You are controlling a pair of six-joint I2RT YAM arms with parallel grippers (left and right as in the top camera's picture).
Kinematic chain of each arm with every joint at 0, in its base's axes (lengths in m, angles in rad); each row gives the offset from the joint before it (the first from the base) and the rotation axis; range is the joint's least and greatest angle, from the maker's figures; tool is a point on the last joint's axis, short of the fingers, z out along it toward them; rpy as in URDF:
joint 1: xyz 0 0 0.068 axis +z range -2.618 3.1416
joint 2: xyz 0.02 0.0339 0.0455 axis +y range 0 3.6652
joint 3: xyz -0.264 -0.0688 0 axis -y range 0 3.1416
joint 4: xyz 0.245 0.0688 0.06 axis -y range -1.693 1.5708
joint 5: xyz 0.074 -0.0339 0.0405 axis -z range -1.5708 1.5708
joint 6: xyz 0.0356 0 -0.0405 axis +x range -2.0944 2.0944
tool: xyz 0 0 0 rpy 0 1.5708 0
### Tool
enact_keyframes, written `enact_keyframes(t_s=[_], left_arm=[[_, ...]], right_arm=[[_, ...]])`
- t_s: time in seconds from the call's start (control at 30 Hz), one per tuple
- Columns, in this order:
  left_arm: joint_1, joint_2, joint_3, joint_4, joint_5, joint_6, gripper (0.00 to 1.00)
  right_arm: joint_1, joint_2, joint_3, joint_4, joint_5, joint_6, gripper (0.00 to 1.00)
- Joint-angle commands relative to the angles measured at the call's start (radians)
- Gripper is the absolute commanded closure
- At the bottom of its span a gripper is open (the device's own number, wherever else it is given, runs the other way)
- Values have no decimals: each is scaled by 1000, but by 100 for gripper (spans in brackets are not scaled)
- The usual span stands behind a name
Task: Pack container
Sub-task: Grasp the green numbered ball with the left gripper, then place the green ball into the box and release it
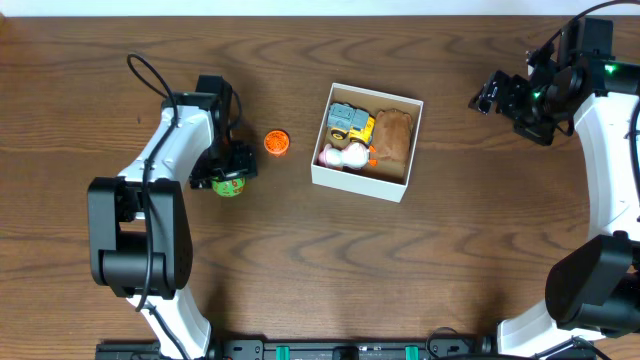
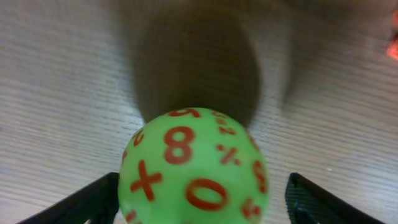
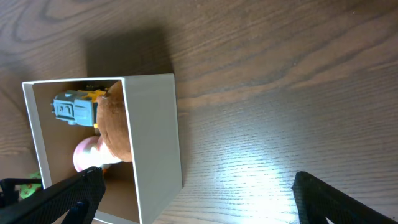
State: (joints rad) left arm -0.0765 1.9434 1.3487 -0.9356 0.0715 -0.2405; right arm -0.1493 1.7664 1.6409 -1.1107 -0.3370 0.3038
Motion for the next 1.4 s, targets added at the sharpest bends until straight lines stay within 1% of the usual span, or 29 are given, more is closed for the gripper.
enact_keyframes(t_s=[0.0, 0.1, 0.13, 0.17, 0.27, 0.33, 0.5, 0.63, 0.7, 0.8, 0.93, 1.03, 1.17, 1.37], left_arm=[[0, 16, -23, 3, -12, -1, 28], [0, 16, -23, 11, -12, 0, 41], [0, 16, -23, 18, -11, 0, 49], [0, 16, -23, 22, -12, 0, 53], [0, 12, 6, 2, -11, -1, 57], [0, 5, 63, -53, -11, -1, 58], [-19, -38, 313, -221, 19, 4, 58], [-98, -69, 487, -245, 101, 69, 63], [-160, -72, 532, -226, 104, 75, 63], [-260, -67, 533, -167, 101, 98, 63], [-386, -37, 517, -105, 90, 98, 63], [-455, 3, 518, -86, 16, 98, 63], [-491, 65, 517, -78, -5, 97, 63], [-490, 165, 517, -83, -5, 98, 62]], right_arm=[[13, 3, -2, -4, 0, 10, 1], [13, 3, -2, -5, 0, 10, 1], [13, 3, -2, -5, 0, 10, 1], [13, 3, -2, -5, 0, 10, 1], [13, 3, -2, -5, 0, 10, 1], [13, 3, -2, -5, 0, 10, 1], [13, 3, -2, -4, 0, 10, 1], [13, 3, -2, -3, 0, 10, 1], [13, 3, -2, -4, 0, 10, 1], [13, 3, -2, -5, 0, 10, 1], [13, 3, -2, -5, 0, 10, 1], [13, 3, -2, -8, 0, 10, 1], [13, 3, -2, -10, 0, 10, 1], [13, 3, -2, -12, 0, 10, 1]])
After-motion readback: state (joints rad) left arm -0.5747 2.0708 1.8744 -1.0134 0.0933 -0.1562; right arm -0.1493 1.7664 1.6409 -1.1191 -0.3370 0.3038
